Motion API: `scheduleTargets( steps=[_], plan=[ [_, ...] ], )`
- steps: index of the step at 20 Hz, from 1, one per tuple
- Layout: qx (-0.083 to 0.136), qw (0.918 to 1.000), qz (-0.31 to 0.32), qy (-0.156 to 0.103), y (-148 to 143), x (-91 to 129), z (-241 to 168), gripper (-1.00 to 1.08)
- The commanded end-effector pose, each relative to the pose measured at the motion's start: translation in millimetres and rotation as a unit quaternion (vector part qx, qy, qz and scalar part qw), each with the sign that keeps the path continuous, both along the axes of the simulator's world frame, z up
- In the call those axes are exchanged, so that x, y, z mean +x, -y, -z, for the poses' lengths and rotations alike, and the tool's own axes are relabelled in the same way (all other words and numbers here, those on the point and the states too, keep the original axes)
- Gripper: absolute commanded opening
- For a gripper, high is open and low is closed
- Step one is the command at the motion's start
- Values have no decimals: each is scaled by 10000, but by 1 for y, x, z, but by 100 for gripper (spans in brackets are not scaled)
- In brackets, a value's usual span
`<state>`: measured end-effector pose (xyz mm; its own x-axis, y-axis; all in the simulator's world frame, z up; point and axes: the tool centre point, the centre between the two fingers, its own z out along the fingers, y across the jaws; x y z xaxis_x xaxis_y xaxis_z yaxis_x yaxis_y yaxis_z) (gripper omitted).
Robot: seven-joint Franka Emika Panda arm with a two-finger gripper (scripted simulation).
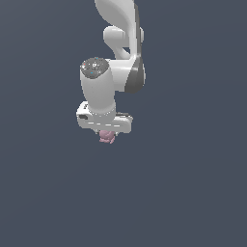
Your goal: Pick up the object and move it to a goal position.
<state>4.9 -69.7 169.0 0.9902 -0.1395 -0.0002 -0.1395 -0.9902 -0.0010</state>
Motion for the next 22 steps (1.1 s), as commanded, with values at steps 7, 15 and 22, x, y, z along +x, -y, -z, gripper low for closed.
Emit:
scheduleTargets(
  steps=[7, 15, 22],
  plan=[
    [2, 10000, 2, 3, 18, -25, -102, -100],
    [0, 10000, 4, 2, 34, -47, -195, -100],
    [0, 10000, 4, 2, 47, -63, -268, -100]
  ],
)
